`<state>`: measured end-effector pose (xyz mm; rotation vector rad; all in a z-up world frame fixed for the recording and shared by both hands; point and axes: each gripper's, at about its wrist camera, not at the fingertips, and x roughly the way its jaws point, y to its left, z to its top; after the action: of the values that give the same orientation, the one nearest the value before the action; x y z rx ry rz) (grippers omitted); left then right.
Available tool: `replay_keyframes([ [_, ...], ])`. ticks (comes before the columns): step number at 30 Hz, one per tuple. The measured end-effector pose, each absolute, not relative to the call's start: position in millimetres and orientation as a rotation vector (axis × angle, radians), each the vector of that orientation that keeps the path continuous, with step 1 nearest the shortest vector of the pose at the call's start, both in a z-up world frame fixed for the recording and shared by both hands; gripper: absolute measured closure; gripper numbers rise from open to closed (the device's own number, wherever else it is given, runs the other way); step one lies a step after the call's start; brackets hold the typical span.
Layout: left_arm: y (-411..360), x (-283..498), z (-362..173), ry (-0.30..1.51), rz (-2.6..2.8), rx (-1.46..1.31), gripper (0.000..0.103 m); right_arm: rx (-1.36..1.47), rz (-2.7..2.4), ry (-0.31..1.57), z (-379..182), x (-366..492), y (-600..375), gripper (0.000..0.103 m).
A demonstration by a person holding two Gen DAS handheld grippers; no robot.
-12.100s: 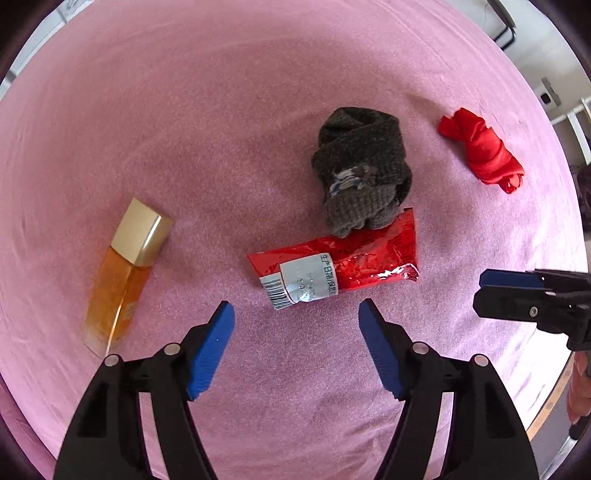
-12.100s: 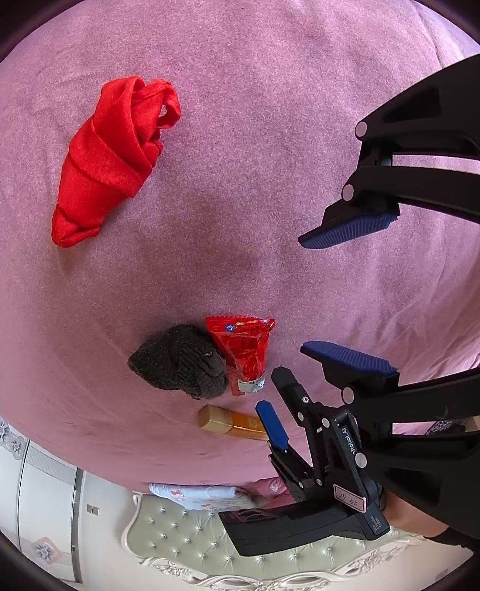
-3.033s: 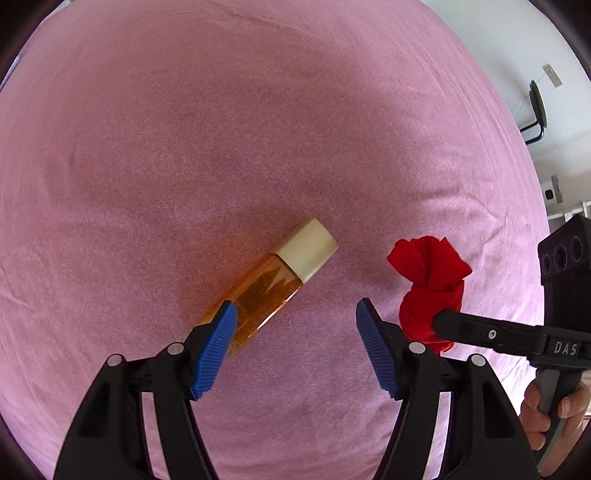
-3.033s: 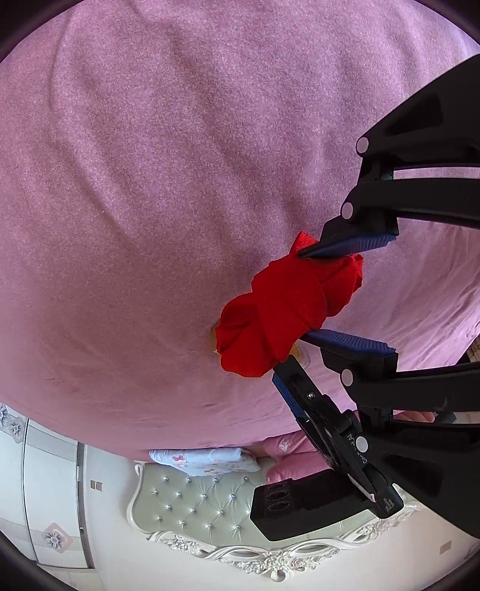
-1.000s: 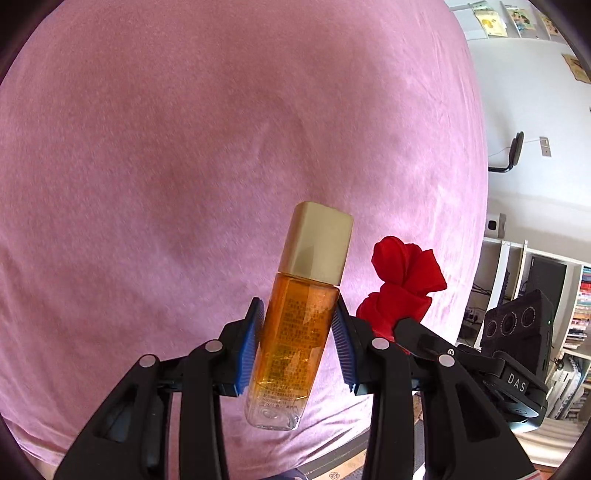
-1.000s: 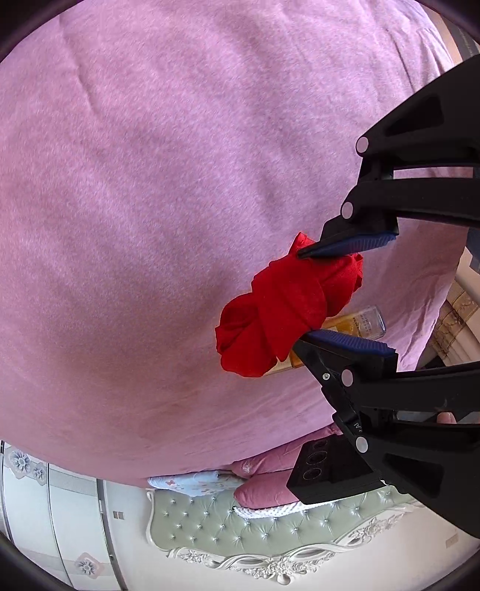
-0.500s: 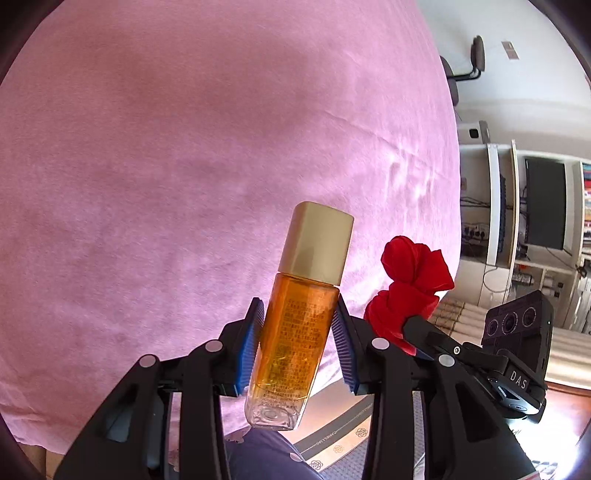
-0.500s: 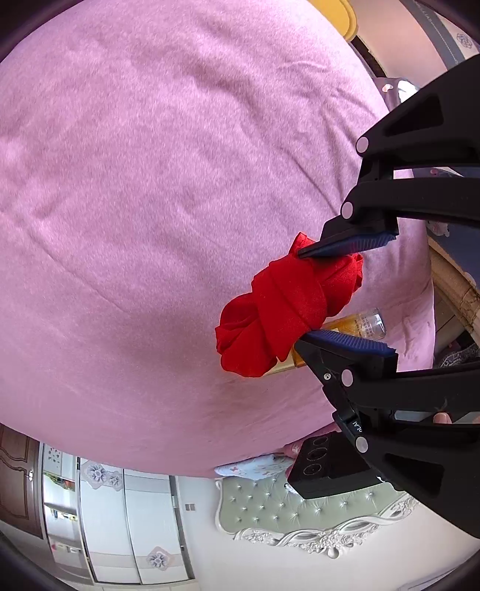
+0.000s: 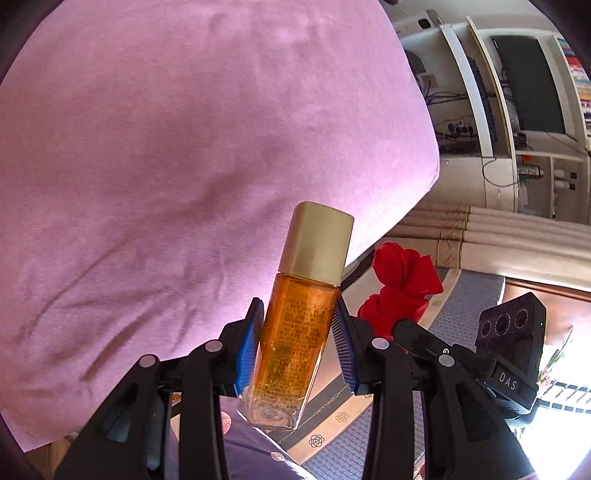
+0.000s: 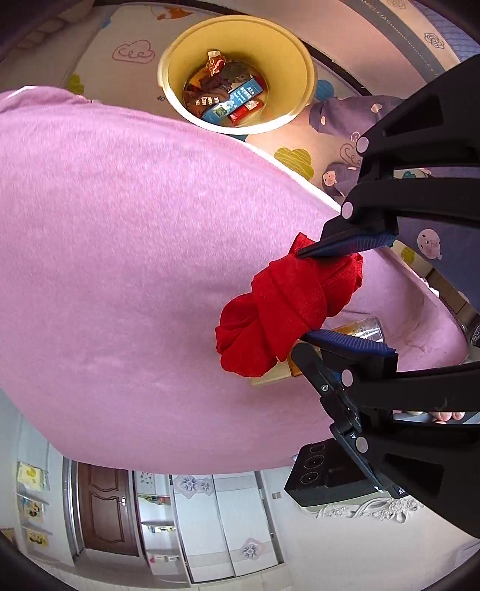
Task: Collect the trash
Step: 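Carry the perfume bottle and red sock over to the yellow basin, then open both grippers over the yellow basin to drop bottle and sock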
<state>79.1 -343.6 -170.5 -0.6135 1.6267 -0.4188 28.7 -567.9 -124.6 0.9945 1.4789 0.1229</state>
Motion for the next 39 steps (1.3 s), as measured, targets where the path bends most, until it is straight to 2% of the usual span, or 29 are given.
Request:
replay_keyframes([
  [12, -519.7, 36.1, -184.5, 1.739, -0.6, -0.408, 0.065, 1.127, -0.096, 1.427, -147.4, -72.7, -726.2, 0.065],
  [22, -580.9, 12.7, -203.4, 1.794, -0.656, -0.3, 0.065, 1.206, -0.159, 1.405, -165.8, -110.3, -764.0, 0.065],
  [27, -587.4, 10.8, -205.2, 1.804, -0.664, -0.288, 0.064, 1.221, -0.174, 1.398, -168.1, -118.2, -770.7, 0.058],
  [28, -587.8, 10.8, -206.3, 1.809, -0.66, -0.282, 0.06, 1.226, -0.178, 1.398, -167.4, -119.6, -771.6, 0.052],
  [29, -587.4, 10.9, -207.0, 1.811, -0.655, -0.278, 0.048, 1.229, -0.181, 1.398, -167.8, -120.8, -772.7, 0.051],
  [31, -586.2, 11.5, -206.7, 1.805, -0.638, -0.26, 0.039, 1.235, -0.186, 1.402, -169.4, -123.1, -774.3, 0.051],
  [39, -579.1, 13.7, -201.6, 1.794, -0.633, -0.239, 0.036, 1.226, -0.182, 1.422, -170.3, -119.5, -771.3, 0.051],
])
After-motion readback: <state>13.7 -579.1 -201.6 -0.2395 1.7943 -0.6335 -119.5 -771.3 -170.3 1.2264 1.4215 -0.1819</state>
